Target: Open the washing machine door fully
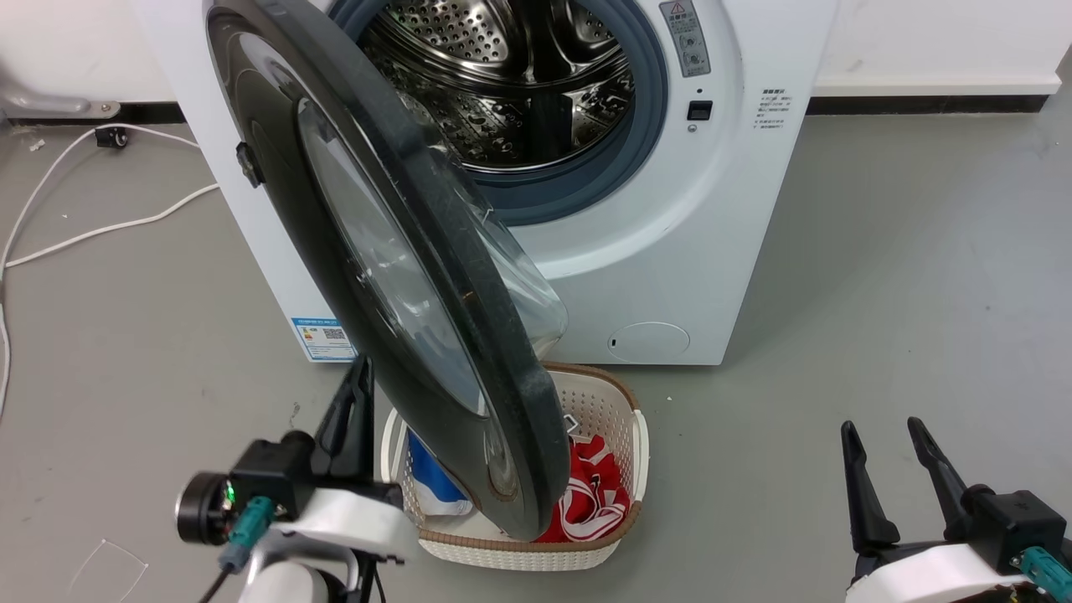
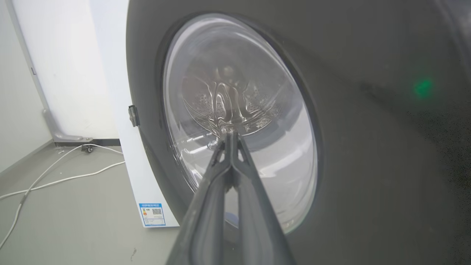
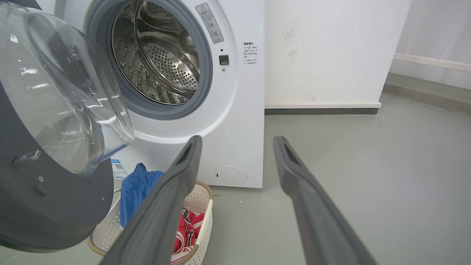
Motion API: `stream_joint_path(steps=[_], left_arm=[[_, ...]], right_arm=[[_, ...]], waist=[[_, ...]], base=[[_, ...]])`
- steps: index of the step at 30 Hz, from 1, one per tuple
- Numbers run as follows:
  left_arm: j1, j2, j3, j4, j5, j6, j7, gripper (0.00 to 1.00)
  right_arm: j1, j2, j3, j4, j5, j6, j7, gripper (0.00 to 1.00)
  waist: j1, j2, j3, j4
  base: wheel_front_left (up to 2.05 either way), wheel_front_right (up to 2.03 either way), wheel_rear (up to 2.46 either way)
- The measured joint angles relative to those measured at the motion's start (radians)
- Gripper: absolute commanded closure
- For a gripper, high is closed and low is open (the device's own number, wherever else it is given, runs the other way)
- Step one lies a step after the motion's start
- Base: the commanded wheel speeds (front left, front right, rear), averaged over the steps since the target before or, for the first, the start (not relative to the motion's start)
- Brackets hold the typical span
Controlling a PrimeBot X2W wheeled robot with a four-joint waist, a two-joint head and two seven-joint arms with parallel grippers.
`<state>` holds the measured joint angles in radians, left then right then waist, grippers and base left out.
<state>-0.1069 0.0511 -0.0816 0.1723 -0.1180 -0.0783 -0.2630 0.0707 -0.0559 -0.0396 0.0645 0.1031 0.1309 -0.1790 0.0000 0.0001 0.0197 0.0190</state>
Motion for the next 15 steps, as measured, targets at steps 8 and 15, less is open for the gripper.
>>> stream_joint_path(steps=[8,15], left_arm=[[-0.081,0.0,0.023,-0.188,-0.006,0.012,0.0,1.0],[-0.148,0.0,-0.029,-0.395,0.01,0.017,0.0,1.0]], right_arm=[[-0.002,0.002,-0.008,0.0,0.0,0.0,-0.001,0.0],[-0.003,0.003,-0.012,0.0,0.005,0.0,-0.001,0.0]], waist=[[0.0,0.0,0.0,0.012],[0.0,0.0,-0.004,0.012]], base=[[0.0,0.0,0.0],[0.0,0.0,0.0]])
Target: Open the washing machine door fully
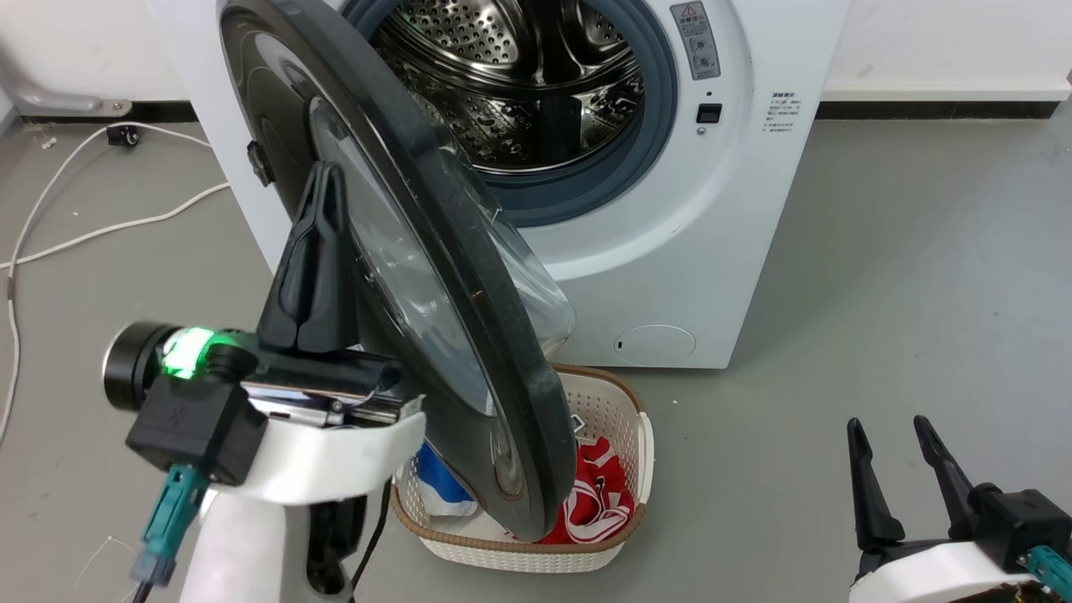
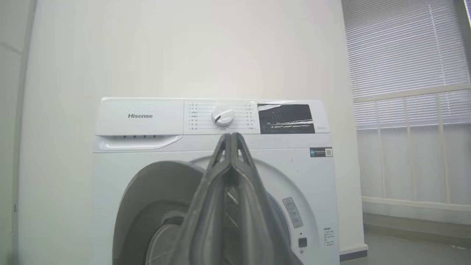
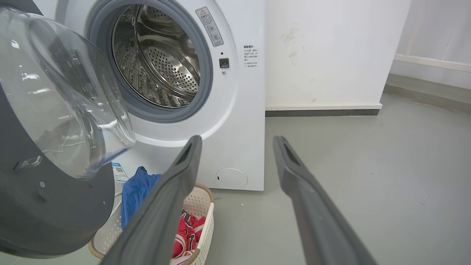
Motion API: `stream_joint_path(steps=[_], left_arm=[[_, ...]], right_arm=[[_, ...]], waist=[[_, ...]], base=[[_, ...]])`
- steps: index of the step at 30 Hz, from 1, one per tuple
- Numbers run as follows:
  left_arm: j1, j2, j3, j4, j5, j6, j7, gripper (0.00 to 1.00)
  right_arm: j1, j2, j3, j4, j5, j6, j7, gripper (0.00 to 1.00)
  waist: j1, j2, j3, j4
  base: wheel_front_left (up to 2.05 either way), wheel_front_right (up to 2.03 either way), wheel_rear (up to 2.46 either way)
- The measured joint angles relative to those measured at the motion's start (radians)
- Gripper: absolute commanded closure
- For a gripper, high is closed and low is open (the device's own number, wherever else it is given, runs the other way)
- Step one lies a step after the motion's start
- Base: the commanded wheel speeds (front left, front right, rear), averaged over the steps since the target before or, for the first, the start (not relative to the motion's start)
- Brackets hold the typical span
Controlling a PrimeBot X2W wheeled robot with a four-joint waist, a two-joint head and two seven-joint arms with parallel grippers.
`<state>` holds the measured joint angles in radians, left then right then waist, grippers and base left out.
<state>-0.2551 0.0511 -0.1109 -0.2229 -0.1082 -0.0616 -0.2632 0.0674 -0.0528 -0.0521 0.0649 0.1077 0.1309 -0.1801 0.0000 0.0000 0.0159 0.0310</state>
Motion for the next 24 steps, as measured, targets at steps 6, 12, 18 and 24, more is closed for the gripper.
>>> stream_joint_path(steps=[6,12,18,24], left_arm=[[-0.01,0.0,-0.084,-0.149,0.005,0.0,0.0,1.0],[0.053,-0.001,-0.24,-0.183,-0.05,-0.032,0.078,1.0],[0.151,0.016,-0.358,-0.185,-0.111,-0.05,0.2,1.0],[0.204,0.031,-0.443,-0.1,-0.173,-0.055,0.282,1.0]], right_arm=[[-0.001,0.0,0.0,0.004,0.008,0.0,0.0,0.0],[-0.002,0.0,0.002,0.009,0.016,0.0,-0.001,0.0],[-0.005,0.001,-0.005,0.014,0.024,0.0,-0.004,0.0],[-0.009,0.001,-0.013,0.016,0.025,0.0,-0.004,0.0]], waist=[[0.0,0.0,-0.002,-0.011],[0.0,0.0,0.001,-0.021],[0.0,0.0,0.011,-0.023],[0.0,0.0,0.024,-0.012]], base=[[0.0,0.0,0.0],[0.0,0.0,0.0],[0.0,0.0,0.0],[0.0,0.0,0.0]])
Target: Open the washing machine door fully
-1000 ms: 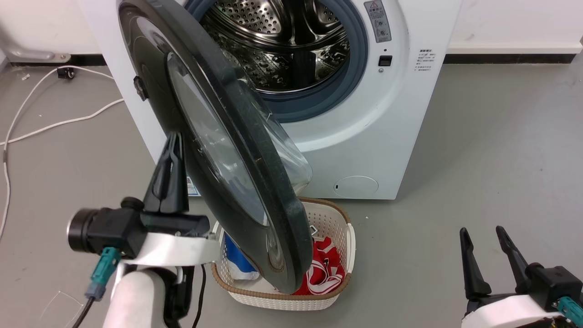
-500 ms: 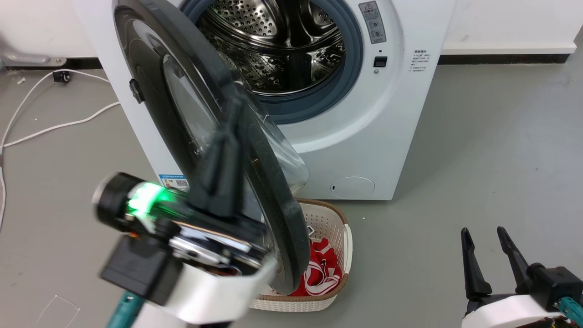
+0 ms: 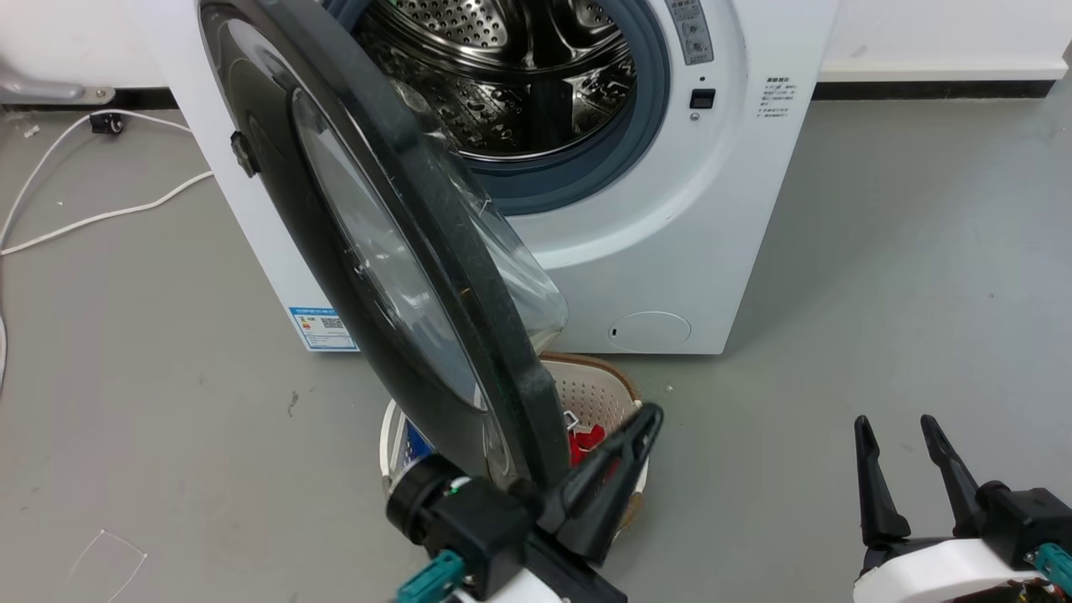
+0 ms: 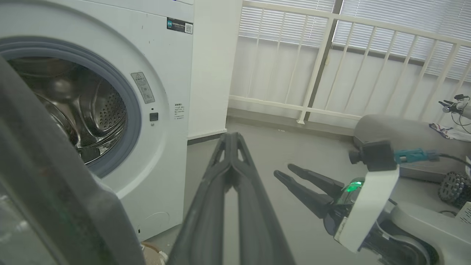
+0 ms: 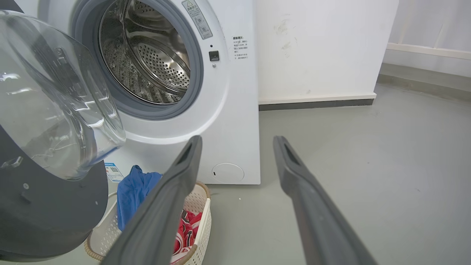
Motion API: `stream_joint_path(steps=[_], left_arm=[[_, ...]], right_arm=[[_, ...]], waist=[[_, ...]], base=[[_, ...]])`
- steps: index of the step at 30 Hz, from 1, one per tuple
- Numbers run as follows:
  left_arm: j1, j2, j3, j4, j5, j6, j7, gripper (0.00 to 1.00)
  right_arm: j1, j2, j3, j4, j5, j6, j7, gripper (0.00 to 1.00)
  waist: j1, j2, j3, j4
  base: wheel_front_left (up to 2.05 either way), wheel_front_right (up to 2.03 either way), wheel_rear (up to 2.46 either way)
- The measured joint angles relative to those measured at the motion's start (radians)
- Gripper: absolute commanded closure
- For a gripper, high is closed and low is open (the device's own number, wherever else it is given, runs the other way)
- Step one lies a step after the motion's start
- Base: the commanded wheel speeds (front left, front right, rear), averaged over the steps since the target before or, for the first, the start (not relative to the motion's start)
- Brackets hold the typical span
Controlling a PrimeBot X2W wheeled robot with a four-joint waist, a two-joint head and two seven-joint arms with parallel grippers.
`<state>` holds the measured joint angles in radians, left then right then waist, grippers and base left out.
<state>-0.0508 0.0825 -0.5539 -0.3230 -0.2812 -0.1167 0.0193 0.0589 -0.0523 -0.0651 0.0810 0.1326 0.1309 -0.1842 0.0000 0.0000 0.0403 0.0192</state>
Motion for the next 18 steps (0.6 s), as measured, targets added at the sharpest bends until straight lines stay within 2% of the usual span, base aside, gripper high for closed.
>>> stream_joint_path(steps=[11,18], left_arm=[[-0.037,-0.015,-0.062,0.308,0.009,0.007,-0.057,1.0],[-0.083,-0.027,-0.055,0.45,-0.003,0.062,-0.139,1.0]], right_arm=[[-0.015,0.0,0.009,0.012,0.0,0.0,0.008,0.0],[-0.015,0.0,0.011,0.017,0.011,0.0,0.014,0.0]], waist=[[0.0,0.0,0.014,-0.007],[0.0,0.0,0.012,-0.014]], base=[[0.0,0.0,0.0],[0.0,0.0,0.0]])
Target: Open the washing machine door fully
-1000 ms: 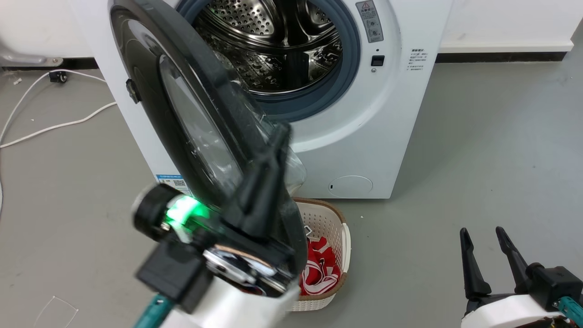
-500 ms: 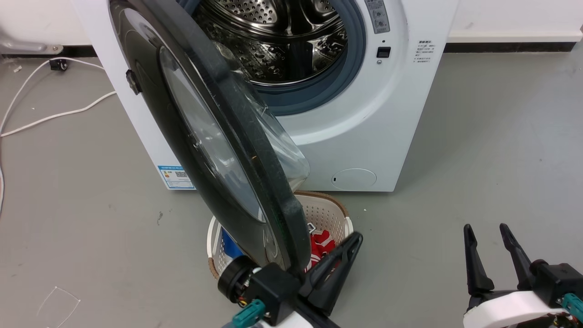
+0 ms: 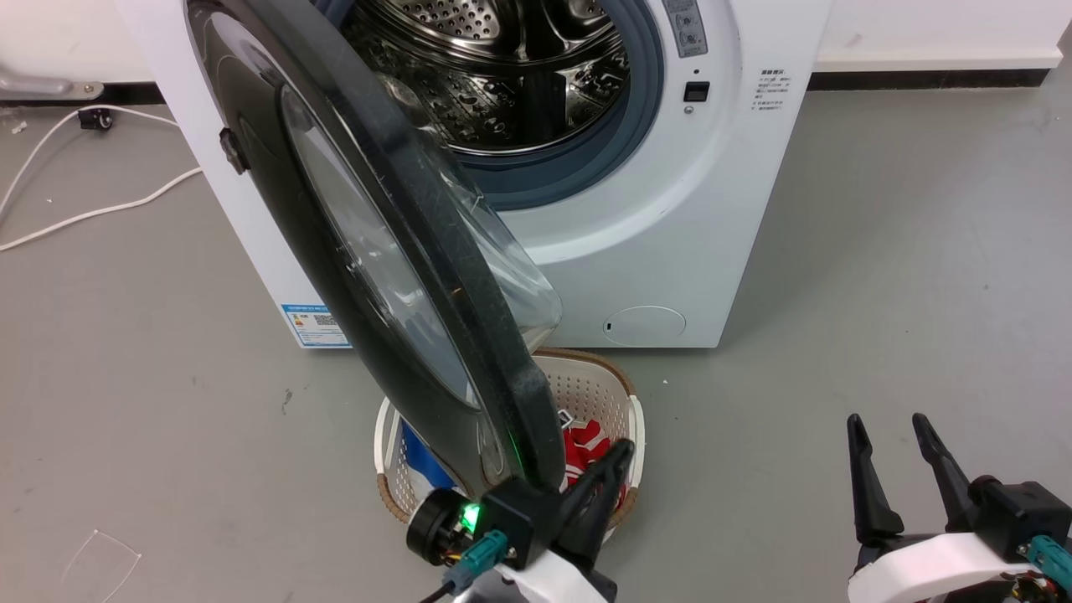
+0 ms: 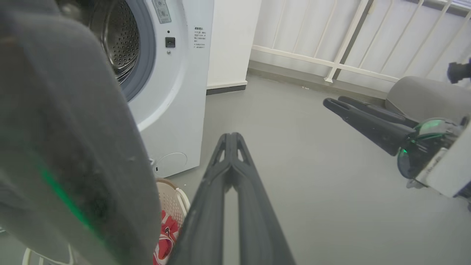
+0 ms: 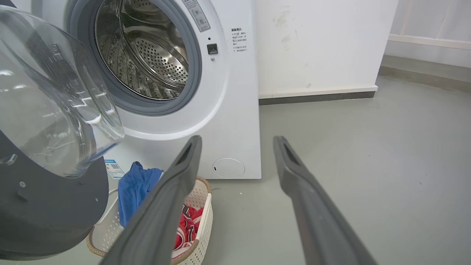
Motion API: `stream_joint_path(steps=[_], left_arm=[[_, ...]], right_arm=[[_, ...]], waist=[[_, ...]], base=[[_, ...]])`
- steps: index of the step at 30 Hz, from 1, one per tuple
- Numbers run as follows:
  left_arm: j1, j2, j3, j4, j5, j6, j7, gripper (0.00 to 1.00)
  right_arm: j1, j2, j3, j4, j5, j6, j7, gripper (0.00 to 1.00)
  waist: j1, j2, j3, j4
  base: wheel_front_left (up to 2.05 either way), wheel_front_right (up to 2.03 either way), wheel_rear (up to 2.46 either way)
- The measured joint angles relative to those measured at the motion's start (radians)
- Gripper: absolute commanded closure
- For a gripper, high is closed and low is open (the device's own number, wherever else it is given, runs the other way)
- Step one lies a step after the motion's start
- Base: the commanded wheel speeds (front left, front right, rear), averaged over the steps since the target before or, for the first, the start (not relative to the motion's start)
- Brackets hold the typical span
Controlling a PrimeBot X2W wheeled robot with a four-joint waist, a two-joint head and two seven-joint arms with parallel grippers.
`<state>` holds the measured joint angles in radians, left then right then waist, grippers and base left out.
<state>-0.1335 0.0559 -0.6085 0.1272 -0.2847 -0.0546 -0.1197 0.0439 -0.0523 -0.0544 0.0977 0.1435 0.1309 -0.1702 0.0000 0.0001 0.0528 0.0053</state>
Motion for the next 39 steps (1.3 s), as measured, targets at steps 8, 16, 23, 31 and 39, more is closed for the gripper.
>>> stream_joint_path(steps=[8,16,23,31,39], left_arm=[[-0.045,-0.004,0.02,0.088,-0.033,0.062,-0.068,1.0],[-0.03,-0.002,0.019,0.085,-0.044,0.093,-0.091,1.0],[0.023,0.02,0.019,0.021,-0.034,0.122,-0.101,1.0],[0.047,0.026,0.004,-0.059,-0.022,0.133,-0.121,1.0],[0.076,0.022,-0.002,-0.114,-0.018,0.148,-0.132,1.0]], right_arm=[[-0.003,0.0,0.001,0.005,0.011,0.0,0.005,0.0],[-0.005,0.0,-0.002,0.012,0.014,0.0,0.011,0.0],[-0.001,0.0,-0.022,0.007,0.006,0.0,0.021,0.0],[0.007,0.001,-0.062,-0.025,-0.004,0.0,0.043,0.0],[0.019,0.001,-0.083,-0.056,-0.018,0.0,0.072,0.0]], waist=[[0.0,0.0,0.008,0.004],[0.0,0.0,0.005,0.017],[0.0,0.0,0.005,0.066],[0.0,0.0,0.016,0.17],[0.0,0.0,0.028,0.299]], base=[[0.0,0.0,0.0],[0.0,0.0,0.0],[0.0,0.0,0.0],[0.0,0.0,0.0],[0.0,0.0,0.0]])
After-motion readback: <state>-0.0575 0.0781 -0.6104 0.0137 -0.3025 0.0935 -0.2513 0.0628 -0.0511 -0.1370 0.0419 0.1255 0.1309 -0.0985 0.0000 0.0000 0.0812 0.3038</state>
